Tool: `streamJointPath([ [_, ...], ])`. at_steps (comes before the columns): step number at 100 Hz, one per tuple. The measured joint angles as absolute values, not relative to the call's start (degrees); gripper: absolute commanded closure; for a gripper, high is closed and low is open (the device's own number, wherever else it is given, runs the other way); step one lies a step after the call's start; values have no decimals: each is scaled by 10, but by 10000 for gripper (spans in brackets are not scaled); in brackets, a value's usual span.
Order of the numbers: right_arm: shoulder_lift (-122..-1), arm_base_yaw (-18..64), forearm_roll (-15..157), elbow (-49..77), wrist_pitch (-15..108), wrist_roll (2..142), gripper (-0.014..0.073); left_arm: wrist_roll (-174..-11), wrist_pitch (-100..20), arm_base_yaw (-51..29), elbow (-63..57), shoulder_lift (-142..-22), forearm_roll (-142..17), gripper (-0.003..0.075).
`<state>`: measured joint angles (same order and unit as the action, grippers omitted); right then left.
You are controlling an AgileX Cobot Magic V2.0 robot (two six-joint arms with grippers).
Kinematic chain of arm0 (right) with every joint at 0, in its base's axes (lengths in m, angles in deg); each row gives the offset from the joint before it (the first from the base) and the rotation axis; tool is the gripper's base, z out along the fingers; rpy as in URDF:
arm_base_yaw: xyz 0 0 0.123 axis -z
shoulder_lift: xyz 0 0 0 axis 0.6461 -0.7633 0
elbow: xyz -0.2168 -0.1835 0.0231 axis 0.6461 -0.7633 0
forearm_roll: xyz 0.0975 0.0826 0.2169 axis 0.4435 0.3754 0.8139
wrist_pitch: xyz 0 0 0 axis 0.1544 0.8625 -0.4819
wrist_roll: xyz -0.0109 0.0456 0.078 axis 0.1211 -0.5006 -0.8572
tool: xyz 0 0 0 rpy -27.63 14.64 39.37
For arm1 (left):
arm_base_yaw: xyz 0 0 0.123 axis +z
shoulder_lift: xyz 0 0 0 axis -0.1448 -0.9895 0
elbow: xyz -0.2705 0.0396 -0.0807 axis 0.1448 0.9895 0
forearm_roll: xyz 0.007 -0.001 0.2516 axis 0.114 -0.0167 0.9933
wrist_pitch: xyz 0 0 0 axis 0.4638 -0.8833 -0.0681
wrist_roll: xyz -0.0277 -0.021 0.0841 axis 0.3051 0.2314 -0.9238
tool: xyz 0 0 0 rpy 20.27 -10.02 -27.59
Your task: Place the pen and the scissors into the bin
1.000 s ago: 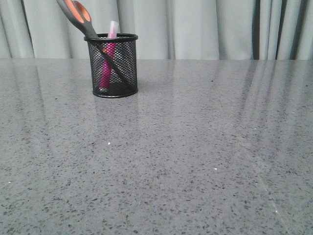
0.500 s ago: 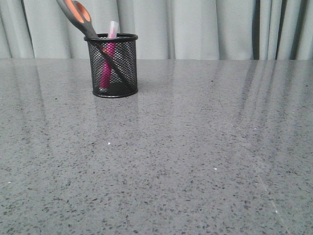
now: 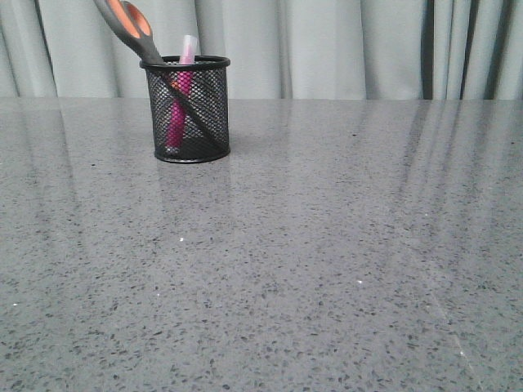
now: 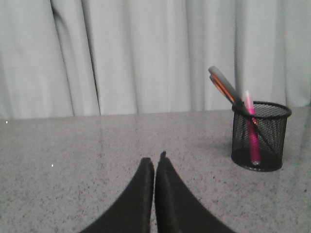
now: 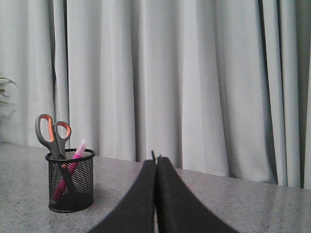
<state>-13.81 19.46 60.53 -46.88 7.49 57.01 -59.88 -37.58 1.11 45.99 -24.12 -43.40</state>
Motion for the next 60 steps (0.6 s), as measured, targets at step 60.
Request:
streamJointPath([
  [60,-138,195,605,-469,75,571,669,-557,-332,11,542,-241,-420,742],
])
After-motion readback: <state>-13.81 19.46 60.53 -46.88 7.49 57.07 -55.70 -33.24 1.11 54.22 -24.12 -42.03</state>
